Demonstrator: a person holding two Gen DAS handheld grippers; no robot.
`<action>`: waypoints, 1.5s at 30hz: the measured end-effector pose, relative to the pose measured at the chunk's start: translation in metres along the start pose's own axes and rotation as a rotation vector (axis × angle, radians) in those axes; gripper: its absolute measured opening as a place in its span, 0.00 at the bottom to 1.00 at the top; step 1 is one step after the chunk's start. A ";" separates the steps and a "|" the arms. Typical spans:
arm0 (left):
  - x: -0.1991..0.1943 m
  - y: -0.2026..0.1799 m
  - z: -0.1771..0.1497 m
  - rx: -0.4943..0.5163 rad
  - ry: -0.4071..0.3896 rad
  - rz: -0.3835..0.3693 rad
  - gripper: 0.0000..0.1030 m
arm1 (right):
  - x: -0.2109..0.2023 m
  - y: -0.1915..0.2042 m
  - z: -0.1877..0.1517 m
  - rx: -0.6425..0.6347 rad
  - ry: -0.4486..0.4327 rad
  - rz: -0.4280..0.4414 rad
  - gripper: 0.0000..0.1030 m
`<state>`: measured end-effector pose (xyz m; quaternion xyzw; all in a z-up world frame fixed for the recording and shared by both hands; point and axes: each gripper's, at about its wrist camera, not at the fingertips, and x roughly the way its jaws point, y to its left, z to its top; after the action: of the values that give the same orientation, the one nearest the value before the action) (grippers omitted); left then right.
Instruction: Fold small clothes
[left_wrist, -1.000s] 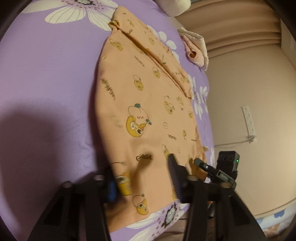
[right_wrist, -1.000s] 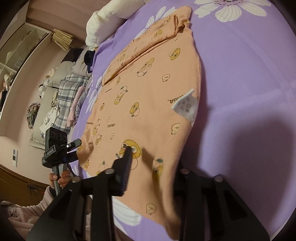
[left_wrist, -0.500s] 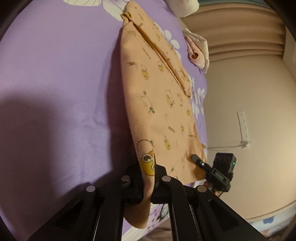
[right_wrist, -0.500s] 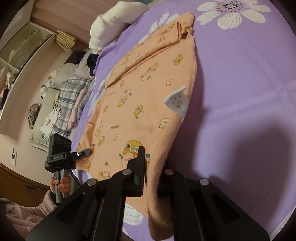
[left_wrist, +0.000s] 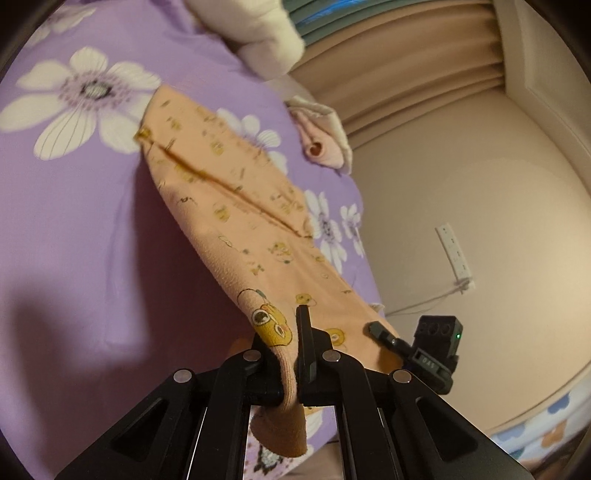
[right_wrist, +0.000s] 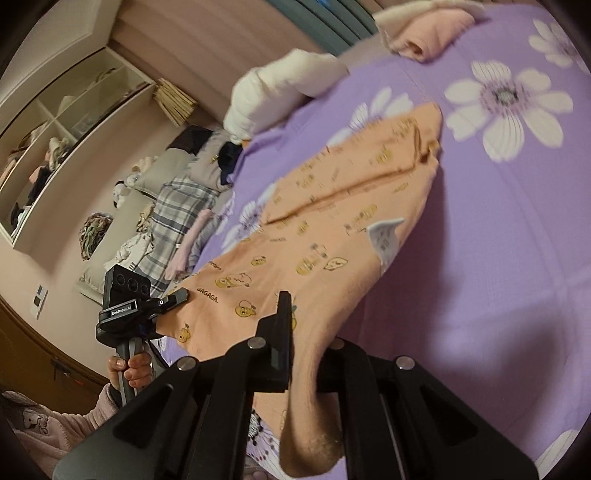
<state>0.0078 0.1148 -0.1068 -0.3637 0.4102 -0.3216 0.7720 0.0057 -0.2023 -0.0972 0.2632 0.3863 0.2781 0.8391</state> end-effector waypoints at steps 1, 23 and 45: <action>-0.001 -0.001 0.001 0.005 -0.004 -0.005 0.00 | -0.002 0.003 0.002 -0.008 -0.010 0.005 0.05; -0.039 -0.044 -0.008 0.130 -0.063 -0.037 0.00 | -0.044 0.035 0.014 -0.136 -0.082 0.013 0.04; -0.074 -0.086 -0.030 0.225 -0.063 -0.042 0.00 | -0.089 0.085 0.005 -0.371 -0.110 0.068 0.05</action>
<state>-0.0688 0.1197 -0.0182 -0.2932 0.3393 -0.3701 0.8136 -0.0612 -0.2025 0.0061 0.1315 0.2730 0.3578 0.8833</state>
